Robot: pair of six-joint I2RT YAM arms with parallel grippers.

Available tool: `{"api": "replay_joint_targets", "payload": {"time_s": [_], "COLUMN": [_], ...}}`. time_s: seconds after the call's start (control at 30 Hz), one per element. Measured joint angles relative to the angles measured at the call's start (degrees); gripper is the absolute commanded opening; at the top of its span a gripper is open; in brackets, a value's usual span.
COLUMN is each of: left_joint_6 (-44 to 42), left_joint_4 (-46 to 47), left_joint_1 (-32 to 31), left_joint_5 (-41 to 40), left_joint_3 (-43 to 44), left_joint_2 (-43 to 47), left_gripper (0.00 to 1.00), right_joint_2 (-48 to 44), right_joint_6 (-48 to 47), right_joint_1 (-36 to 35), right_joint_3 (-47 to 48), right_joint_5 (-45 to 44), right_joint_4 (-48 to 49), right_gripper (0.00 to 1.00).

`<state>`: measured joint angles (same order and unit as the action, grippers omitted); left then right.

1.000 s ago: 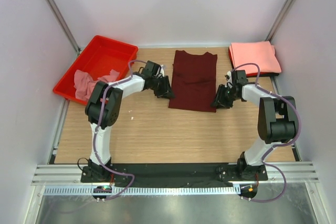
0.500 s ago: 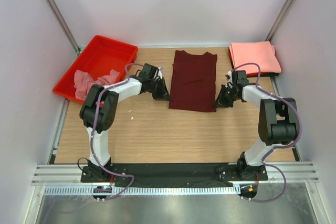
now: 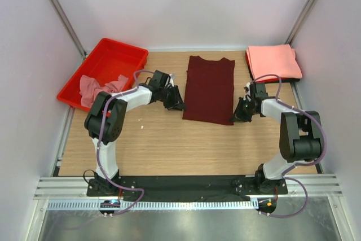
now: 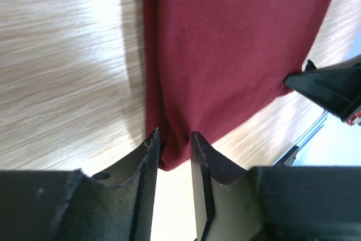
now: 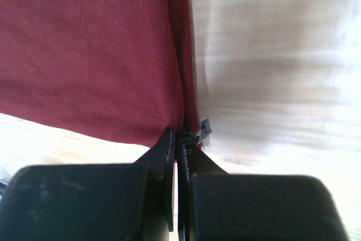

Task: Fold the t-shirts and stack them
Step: Fold the tshirt

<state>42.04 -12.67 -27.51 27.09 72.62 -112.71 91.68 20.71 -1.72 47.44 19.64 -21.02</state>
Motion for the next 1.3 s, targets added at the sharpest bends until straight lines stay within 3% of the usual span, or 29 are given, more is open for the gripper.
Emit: {"api": "replay_joint_targets", "payload": {"time_s": [0.4,0.5,0.6,0.63,0.73,0.9,1.0,1.3], "left_joint_6": [-0.09,-0.28,-0.76,-0.83,-0.85,-0.94,-0.7,-0.11], "left_joint_4": [0.87,0.04,-1.16,-1.64,-3.04,-5.55,-6.12,-3.04], "left_joint_1": [-0.31,-0.63,-0.96,-0.98,-1.01,-2.08,-4.28,-13.07], "left_joint_5": [-0.55,-2.86,-5.92,-6.69,-8.11,-9.38,-8.59,-5.95], "left_joint_3": [-2.95,-4.31,-4.31,-4.28,-4.24,-4.04,-1.79,3.15], "left_joint_2": [0.07,0.55,1.64,1.92,2.62,6.36,8.46,3.28], "left_gripper": [0.37,0.32,0.3,0.3,0.31,0.32,0.32,0.31], "right_joint_2": [-4.61,-5.09,-5.38,-5.84,-7.82,-11.28,-13.03,-9.94], "right_joint_6": [2.97,3.26,3.65,3.82,4.26,4.7,4.87,4.46], "right_joint_1": [0.0,0.0,0.0,0.0,-0.07,-0.04,-0.04,-0.04], "right_joint_3": [-6.25,-6.69,-7.04,-7.41,-8.39,-7.3,-3.67,1.49], "right_joint_5": [-1.42,-2.43,-2.69,-2.8,-3.23,-5.42,-5.29,-1.4], "right_joint_4": [4.52,4.44,4.7,4.94,5.09,-1.64,-5.66,-4.81], "right_gripper": [0.09,0.09,0.23,0.34,0.39,0.33,0.21,0.18]}}
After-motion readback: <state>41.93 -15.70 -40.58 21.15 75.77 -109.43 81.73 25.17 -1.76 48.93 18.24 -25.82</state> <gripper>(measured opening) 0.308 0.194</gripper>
